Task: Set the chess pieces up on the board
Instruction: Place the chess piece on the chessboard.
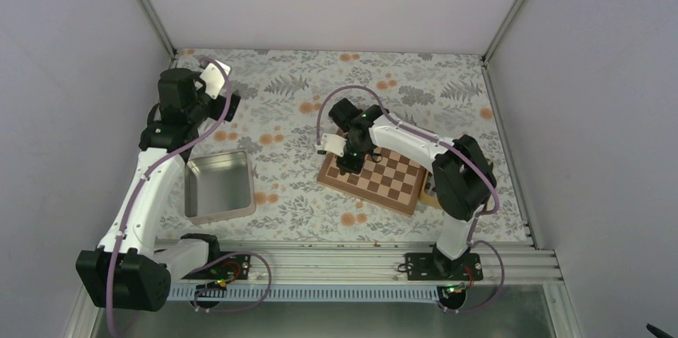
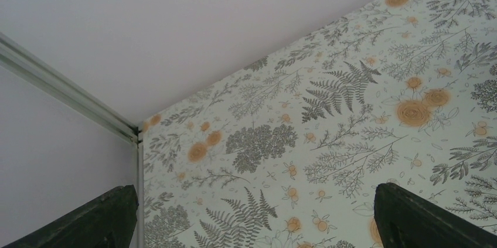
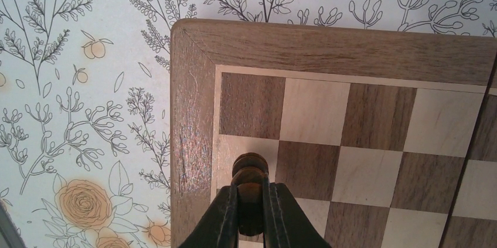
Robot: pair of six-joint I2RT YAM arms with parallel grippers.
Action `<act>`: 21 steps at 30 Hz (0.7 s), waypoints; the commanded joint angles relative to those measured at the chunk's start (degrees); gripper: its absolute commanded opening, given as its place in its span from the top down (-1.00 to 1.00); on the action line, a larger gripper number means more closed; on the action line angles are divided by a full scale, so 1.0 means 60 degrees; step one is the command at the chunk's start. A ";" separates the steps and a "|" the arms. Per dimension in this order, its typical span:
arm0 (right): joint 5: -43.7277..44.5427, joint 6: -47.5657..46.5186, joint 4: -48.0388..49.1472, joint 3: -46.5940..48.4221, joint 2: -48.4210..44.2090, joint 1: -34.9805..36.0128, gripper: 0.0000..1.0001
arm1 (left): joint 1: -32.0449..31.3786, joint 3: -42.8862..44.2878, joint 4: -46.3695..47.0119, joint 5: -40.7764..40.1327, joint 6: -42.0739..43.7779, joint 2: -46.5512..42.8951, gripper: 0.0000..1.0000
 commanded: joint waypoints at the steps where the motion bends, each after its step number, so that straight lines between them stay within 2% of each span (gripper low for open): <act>1: -0.0014 0.0150 0.0090 -0.0066 0.0192 0.0098 0.92 | 0.0030 -0.0175 0.0072 0.0100 -0.0024 -0.0142 -1.00; 12: -0.0097 0.0133 0.0040 -0.0049 0.0338 0.0098 0.82 | 0.0033 -0.0223 0.0121 0.0132 -0.0022 -0.0075 -1.00; 19: -0.0200 0.0134 -0.0021 -0.0004 0.0026 0.0098 0.38 | 0.0038 -0.0238 0.0120 0.0117 -0.0011 -0.0082 -1.00; 21: -0.0284 0.0132 -0.0108 -0.0015 -0.0133 0.0071 0.32 | 0.0036 -0.0227 0.0121 0.0114 -0.0008 -0.0086 -1.00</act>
